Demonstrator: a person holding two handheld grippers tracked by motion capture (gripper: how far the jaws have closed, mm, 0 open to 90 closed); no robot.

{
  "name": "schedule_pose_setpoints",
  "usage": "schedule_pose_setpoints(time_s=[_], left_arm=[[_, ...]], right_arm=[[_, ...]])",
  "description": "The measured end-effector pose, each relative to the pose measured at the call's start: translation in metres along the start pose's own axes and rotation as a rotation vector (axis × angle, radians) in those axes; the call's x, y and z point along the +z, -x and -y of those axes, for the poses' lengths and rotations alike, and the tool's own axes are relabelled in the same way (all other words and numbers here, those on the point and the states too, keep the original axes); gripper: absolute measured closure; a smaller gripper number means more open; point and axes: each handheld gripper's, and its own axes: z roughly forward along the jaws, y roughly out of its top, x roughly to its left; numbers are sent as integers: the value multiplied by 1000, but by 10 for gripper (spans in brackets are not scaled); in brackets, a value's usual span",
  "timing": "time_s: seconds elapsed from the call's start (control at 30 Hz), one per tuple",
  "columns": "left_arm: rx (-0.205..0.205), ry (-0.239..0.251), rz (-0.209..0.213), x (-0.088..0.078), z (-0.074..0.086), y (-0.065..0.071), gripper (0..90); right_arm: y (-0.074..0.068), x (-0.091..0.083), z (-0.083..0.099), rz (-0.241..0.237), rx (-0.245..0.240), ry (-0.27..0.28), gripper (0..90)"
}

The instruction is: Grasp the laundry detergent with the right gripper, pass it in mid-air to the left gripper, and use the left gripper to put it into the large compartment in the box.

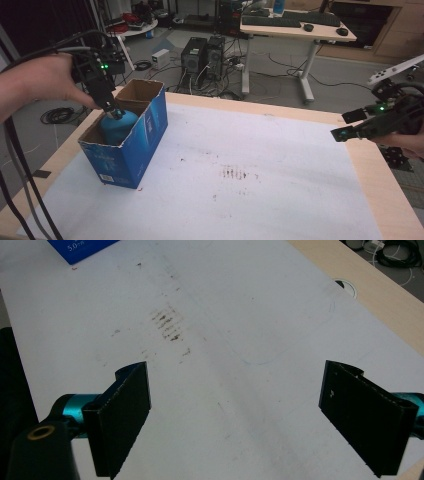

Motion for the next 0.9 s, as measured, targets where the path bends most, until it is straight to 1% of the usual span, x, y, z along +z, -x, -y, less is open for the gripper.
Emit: schedule_pose_setpoints(time_s=[0.07, 0.17, 0.23, 0.3, 0.37, 0.4, 0.5, 0.57, 0.67, 0.77, 0.8, 0.9], left_arm=[[37, 13, 11, -3, -10, 5, 206], [85, 30, 25, -2, -27, 14, 206], [116, 39, 38, 1, -37, 21, 206], [148, 50, 70, 7, -49, 28, 206], [172, 61, 89, 13, -60, 36, 206], [186, 57, 95, 16, -66, 39, 207], [210, 66, 110, 24, -79, 47, 207], [224, 73, 122, 29, -87, 53, 206], [255, 69, 132, 35, -97, 61, 207], [267, 73, 134, 41, -103, 67, 207], [272, 70, 132, 42, -104, 68, 206], [274, 69, 135, 44, -107, 71, 206]], right_arm=[[-2, 0, -1, -3, -4, -4, 128], [-7, 1, -3, 1, -10, -11, 127], [-11, 1, -4, 0, -14, -15, 128], [-13, 1, -5, 3, -16, -15, 127], [-16, 1, -6, 6, -20, -23, 127], [-18, 2, -7, 9, -21, -27, 128], [-24, 3, -9, 10, -34, -40, 127], [-30, 5, -11, 4, -54, -46, 127], [-38, 10, -15, -8, -79, -63, 128], [-44, 15, -18, -13, -107, -88, 128], [-46, 17, -18, -12, -108, -97, 128], [-48, 18, -19, -13, -119, -102, 127]])
